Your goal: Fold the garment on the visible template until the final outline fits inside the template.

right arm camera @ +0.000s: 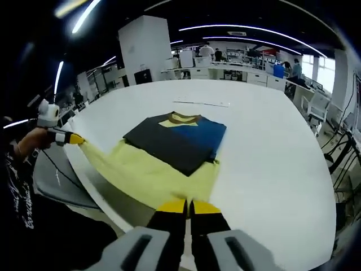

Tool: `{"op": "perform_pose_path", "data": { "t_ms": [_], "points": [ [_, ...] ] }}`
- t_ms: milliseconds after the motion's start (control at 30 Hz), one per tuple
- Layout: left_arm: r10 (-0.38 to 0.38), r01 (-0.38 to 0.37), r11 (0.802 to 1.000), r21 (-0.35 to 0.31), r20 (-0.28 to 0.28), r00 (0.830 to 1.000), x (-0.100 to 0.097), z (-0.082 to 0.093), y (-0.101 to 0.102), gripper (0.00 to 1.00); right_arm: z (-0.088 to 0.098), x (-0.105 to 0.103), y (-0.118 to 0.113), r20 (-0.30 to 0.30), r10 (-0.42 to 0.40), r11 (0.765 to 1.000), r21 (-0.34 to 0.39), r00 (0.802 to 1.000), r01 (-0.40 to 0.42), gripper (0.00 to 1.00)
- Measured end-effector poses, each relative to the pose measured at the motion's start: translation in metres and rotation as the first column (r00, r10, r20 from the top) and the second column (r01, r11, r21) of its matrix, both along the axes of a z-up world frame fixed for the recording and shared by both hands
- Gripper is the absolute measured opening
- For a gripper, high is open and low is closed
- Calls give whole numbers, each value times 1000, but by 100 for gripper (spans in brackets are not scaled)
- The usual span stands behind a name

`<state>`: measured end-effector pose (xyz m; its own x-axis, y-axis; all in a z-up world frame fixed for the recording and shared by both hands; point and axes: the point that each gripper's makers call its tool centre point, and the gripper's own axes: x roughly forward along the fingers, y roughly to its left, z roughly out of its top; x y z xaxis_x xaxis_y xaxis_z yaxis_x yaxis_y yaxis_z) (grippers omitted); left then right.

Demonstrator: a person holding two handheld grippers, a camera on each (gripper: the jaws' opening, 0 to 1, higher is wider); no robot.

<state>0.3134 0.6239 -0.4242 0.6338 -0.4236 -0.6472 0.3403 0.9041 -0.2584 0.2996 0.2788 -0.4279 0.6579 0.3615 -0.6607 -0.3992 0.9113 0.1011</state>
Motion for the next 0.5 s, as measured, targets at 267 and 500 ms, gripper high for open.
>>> {"op": "perform_pose_path", "data": {
  "t_ms": [267, 500],
  "points": [
    [-8, 8, 1000, 2, 63, 998, 26, 23, -2, 0, 18, 26, -1, 53, 7, 1000, -16, 999, -6, 0],
    [4, -3, 1000, -6, 101, 995, 50, 35, -2, 0, 34, 53, 0, 103, 12, 1000, -26, 995, -9, 0]
  ]
}}
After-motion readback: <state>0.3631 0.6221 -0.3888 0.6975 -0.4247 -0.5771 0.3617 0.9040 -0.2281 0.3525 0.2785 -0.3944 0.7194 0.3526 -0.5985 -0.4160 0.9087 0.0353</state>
